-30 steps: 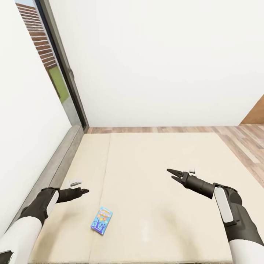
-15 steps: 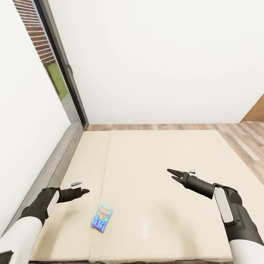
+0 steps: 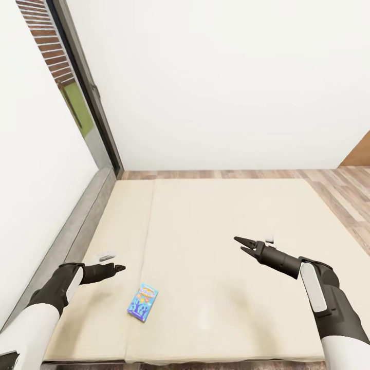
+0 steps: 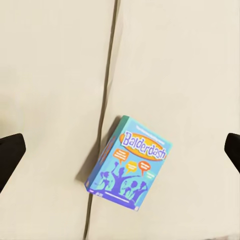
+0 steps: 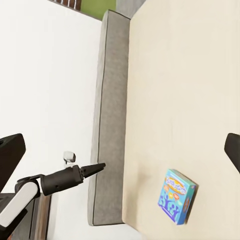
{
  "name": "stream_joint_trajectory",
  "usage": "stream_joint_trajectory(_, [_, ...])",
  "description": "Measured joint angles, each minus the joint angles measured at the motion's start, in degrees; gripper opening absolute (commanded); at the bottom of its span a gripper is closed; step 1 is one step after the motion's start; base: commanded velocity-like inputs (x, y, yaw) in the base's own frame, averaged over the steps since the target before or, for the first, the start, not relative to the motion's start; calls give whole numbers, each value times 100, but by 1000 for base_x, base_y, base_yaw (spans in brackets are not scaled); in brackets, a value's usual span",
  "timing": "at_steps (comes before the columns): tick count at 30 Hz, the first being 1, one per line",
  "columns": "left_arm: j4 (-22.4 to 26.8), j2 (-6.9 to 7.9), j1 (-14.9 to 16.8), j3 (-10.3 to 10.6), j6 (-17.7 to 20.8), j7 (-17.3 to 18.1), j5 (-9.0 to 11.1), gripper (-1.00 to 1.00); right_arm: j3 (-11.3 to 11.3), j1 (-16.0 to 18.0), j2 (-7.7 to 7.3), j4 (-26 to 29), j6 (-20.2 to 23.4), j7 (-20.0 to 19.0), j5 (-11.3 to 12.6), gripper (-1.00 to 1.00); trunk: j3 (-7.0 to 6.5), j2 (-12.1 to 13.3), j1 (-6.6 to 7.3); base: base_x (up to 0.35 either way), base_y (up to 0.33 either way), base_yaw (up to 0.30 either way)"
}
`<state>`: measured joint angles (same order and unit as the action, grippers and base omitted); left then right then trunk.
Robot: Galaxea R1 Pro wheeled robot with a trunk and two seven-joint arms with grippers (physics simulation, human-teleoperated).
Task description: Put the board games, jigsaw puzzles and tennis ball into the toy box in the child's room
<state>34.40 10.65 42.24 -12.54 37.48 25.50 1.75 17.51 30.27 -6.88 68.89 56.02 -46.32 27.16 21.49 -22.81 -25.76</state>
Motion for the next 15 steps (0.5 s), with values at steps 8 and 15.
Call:
stream_joint_trajectory(8, [0, -7, 0, 0, -1, 2, 0, 100, 0, 0, 1, 0, -2, -5, 1, 100, 76, 0, 0, 0, 0, 0])
stream_joint_trajectory(15, [0, -5, 0, 0, -5, -2, 0, 100, 0, 0, 2, -2, -2, -5, -1, 100, 142, 0, 0, 0, 0, 0])
